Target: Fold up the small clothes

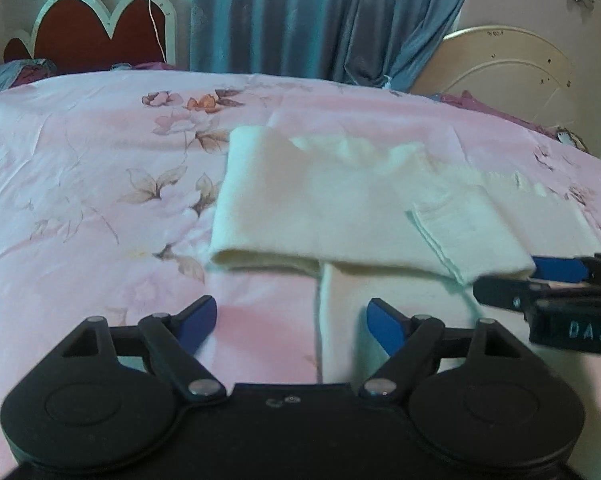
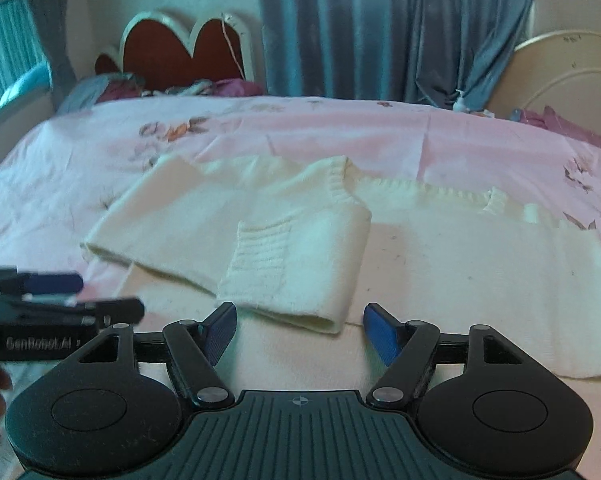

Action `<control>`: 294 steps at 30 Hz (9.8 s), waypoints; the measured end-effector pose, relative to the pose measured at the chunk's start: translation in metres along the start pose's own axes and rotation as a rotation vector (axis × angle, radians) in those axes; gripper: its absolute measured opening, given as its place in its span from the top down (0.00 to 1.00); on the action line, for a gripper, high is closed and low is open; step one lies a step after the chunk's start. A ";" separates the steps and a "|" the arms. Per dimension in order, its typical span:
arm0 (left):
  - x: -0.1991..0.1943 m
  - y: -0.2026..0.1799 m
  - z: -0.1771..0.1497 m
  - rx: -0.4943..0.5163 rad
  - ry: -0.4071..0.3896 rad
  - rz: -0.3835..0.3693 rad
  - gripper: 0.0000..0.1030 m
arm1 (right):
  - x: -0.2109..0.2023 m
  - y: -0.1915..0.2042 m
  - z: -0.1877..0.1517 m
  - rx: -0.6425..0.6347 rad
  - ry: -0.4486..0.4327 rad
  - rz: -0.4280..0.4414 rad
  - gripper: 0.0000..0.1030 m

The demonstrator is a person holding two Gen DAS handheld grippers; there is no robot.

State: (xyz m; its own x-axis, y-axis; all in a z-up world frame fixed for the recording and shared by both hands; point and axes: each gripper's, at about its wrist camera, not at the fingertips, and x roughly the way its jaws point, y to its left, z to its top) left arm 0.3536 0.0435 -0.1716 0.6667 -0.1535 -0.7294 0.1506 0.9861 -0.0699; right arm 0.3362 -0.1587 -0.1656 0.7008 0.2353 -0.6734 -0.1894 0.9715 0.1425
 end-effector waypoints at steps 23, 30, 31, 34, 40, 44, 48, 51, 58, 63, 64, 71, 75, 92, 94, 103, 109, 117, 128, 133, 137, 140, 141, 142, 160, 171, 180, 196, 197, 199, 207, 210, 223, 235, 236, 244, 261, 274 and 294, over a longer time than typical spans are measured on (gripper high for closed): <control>0.012 -0.015 0.000 0.097 -0.104 0.032 0.75 | -0.039 -0.152 0.007 0.613 -0.083 -0.041 0.90; 0.013 -0.014 0.001 0.055 -0.086 0.008 0.84 | -0.057 -0.183 -0.014 0.697 -0.089 -0.137 0.90; 0.012 -0.014 0.001 0.057 -0.083 0.005 0.84 | -0.059 -0.186 -0.016 0.704 -0.086 -0.131 0.90; 0.012 -0.017 0.002 0.072 -0.072 0.006 0.83 | -0.057 -0.189 -0.016 0.694 -0.064 -0.122 0.90; 0.013 -0.016 0.002 0.077 -0.052 0.000 0.81 | -0.061 -0.189 -0.021 0.692 -0.065 -0.176 0.91; 0.011 -0.015 0.003 0.080 -0.042 -0.006 0.81 | -0.064 -0.180 -0.026 0.624 -0.029 -0.223 0.98; -0.005 -0.006 0.008 0.056 -0.029 -0.048 0.69 | -0.082 -0.171 -0.020 0.547 -0.071 -0.248 0.94; -0.018 0.003 0.014 0.000 -0.044 -0.075 0.57 | -0.092 -0.168 -0.013 0.484 -0.118 -0.276 0.54; 0.020 0.000 0.051 -0.069 -0.042 -0.063 0.46 | -0.049 -0.174 0.013 0.400 -0.063 -0.293 0.39; 0.060 0.002 0.063 -0.130 -0.007 -0.056 0.46 | -0.020 -0.176 0.019 0.343 -0.022 -0.301 0.40; 0.066 0.003 0.064 -0.138 -0.001 -0.057 0.47 | -0.014 -0.176 0.019 0.331 -0.006 -0.302 0.47; 0.075 0.003 0.060 -0.130 -0.045 -0.019 0.66 | -0.002 -0.162 0.018 0.158 0.000 -0.342 0.88; 0.072 0.001 0.058 -0.101 -0.062 -0.005 0.67 | -0.001 -0.176 0.017 0.216 -0.006 -0.359 0.87; 0.051 -0.054 0.055 0.026 -0.046 -0.067 0.39 | -0.011 -0.122 0.030 0.183 -0.033 -0.204 0.50; 0.057 -0.055 0.049 0.051 -0.035 -0.050 0.39 | -0.008 -0.123 0.024 0.182 -0.010 -0.214 0.49; 0.058 -0.058 0.048 0.105 -0.027 -0.029 0.38 | -0.015 -0.136 0.010 0.206 0.019 -0.276 0.49; 0.058 -0.061 0.048 0.117 -0.013 -0.021 0.38 | -0.023 -0.148 0.003 0.250 0.021 -0.311 0.50; 0.058 -0.061 0.049 0.123 0.007 -0.006 0.34 | -0.029 -0.150 -0.002 0.236 0.048 -0.318 0.50; 0.036 -0.064 0.042 0.118 -0.018 -0.005 0.34 | -0.052 -0.116 0.009 0.210 -0.036 -0.220 0.50; 0.025 -0.082 0.037 0.148 -0.034 -0.046 0.34 | -0.048 -0.102 0.011 0.201 -0.037 -0.190 0.50; 0.025 -0.087 0.030 0.163 -0.021 -0.057 0.34 | -0.048 -0.107 0.006 0.171 -0.028 -0.234 0.50; 0.030 -0.083 0.023 0.159 -0.007 -0.048 0.33 | -0.050 -0.118 -0.003 0.203 -0.010 -0.202 0.50; 0.031 -0.082 0.021 0.154 -0.006 -0.049 0.33 | -0.052 -0.120 -0.005 0.212 -0.012 -0.182 0.50; 0.031 -0.082 0.020 0.154 -0.012 -0.047 0.33 | -0.052 -0.118 -0.007 0.208 -0.013 -0.180 0.50; 0.037 -0.088 0.022 0.162 0.022 -0.023 0.29 | -0.031 -0.126 -0.018 0.108 0.085 -0.208 0.50; -0.019 -0.107 0.016 0.150 -0.008 -0.024 0.30 | -0.079 -0.105 -0.021 0.107 0.020 -0.065 0.50; -0.066 -0.121 -0.030 0.162 0.021 -0.082 0.34 | -0.113 -0.067 -0.059 0.047 0.036 0.041 0.62; -0.111 -0.075 -0.119 0.227 0.076 -0.051 0.42 | -0.168 -0.037 -0.150 0.106 0.102 -0.120 0.82; -0.113 -0.070 -0.121 0.216 0.073 -0.050 0.42 | -0.173 -0.038 -0.152 0.129 0.101 -0.130 0.82; -0.119 -0.062 -0.127 0.207 0.069 -0.052 0.42 | -0.177 -0.034 -0.158 0.123 0.111 -0.143 0.82; -0.148 -0.051 -0.139 0.182 0.067 -0.072 0.43 | -0.200 -0.023 -0.173 0.171 0.104 -0.210 0.81; -0.164 -0.042 -0.145 0.152 0.067 -0.081 0.34 | -0.215 -0.020 -0.177 0.207 0.087 -0.202 0.79; -0.202 -0.002 -0.175 0.034 0.138 -0.094 0.31 | -0.264 -0.012 -0.208 0.263 0.064 -0.242 0.40; -0.203 0.000 -0.197 -0.023 0.210 -0.214 0.58 | -0.287 -0.027 -0.248 0.338 0.108 -0.312 0.40; -0.204 0.000 -0.199 -0.023 0.210 -0.220 0.59 | -0.288 -0.028 -0.251 0.351 0.114 -0.307 0.40; -0.201 -0.003 -0.200 -0.011 0.214 -0.266 0.86 | -0.289 -0.023 -0.259 0.400 0.136 -0.253 0.77; -0.221 -0.007 -0.162 0.037 0.095 -0.323 0.94 | -0.309 -0.015 -0.218 0.420 0.024 -0.170 0.92; -0.206 -0.013 -0.099 0.031 0.001 -0.331 0.95 | -0.297 -0.048 -0.150 0.451 -0.093 -0.106 0.92; -0.126 -0.024 -0.039 -0.041 0.040 -0.295 0.95 | -0.197 -0.102 -0.106 0.257 0.128 0.007 0.94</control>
State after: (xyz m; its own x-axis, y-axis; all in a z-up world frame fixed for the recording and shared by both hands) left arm 0.2374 0.0416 -0.1047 0.5691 -0.4318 -0.6998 0.3035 0.9012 -0.3094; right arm 0.1445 -0.3072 -0.1237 0.6044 0.2530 -0.7555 -0.0026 0.9489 0.3157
